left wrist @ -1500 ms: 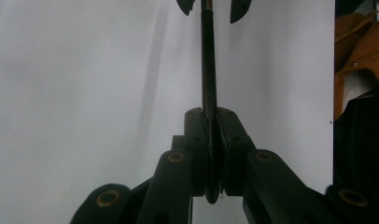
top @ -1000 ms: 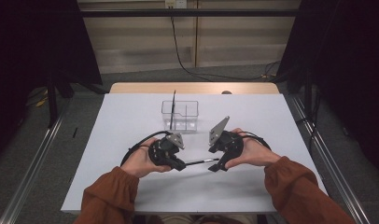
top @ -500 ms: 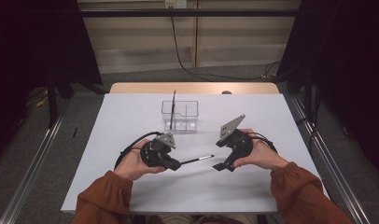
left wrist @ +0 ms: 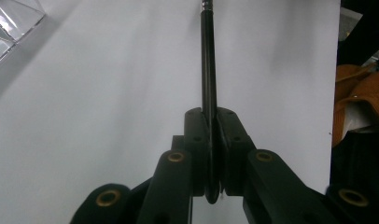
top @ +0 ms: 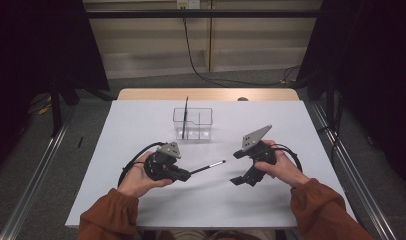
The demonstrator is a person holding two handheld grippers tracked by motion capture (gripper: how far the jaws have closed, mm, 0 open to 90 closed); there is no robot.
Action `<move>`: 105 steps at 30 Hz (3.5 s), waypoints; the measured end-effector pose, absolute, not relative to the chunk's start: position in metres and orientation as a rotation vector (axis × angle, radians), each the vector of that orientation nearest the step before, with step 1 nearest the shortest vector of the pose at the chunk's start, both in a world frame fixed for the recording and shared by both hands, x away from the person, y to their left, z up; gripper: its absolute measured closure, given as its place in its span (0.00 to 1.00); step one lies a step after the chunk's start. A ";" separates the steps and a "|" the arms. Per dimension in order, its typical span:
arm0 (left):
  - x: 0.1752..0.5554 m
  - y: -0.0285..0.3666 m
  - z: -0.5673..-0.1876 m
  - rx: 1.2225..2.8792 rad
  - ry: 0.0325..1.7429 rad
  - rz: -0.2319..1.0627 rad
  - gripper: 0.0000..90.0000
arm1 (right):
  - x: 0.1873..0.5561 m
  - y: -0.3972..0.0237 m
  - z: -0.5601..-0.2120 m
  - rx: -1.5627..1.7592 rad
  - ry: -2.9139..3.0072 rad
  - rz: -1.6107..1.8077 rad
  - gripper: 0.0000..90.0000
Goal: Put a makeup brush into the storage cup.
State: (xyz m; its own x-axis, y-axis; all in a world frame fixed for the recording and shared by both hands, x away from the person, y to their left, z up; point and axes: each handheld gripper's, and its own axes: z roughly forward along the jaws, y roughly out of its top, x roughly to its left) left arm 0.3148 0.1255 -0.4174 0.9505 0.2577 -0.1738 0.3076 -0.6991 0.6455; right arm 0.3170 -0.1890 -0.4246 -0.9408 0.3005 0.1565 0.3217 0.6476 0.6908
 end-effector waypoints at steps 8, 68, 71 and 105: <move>0.310 0.132 -0.421 2.311 0.438 -0.077 0.93 | 0.311 -0.199 -0.432 -0.585 -2.785 -1.303 0.08; 0.292 0.121 -0.434 1.918 0.403 0.045 0.93 | 0.302 -0.185 -0.425 -0.665 -2.475 -1.872 0.05; 0.293 0.118 -0.436 1.913 0.399 0.044 0.93 | 0.302 -0.186 -0.424 -0.699 -2.446 -1.887 0.13; 0.290 0.101 -0.447 1.967 0.340 0.053 0.93 | 0.309 -0.188 -0.421 -0.679 -2.287 -1.918 0.86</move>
State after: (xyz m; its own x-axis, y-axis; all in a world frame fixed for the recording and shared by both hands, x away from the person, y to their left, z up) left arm 0.2903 0.1015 -0.4468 0.9580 0.2612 -0.1182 0.2130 -0.3725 0.9033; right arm 0.3087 -0.1878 -0.4215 -0.8986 0.2800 0.3380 0.3815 0.1178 0.9168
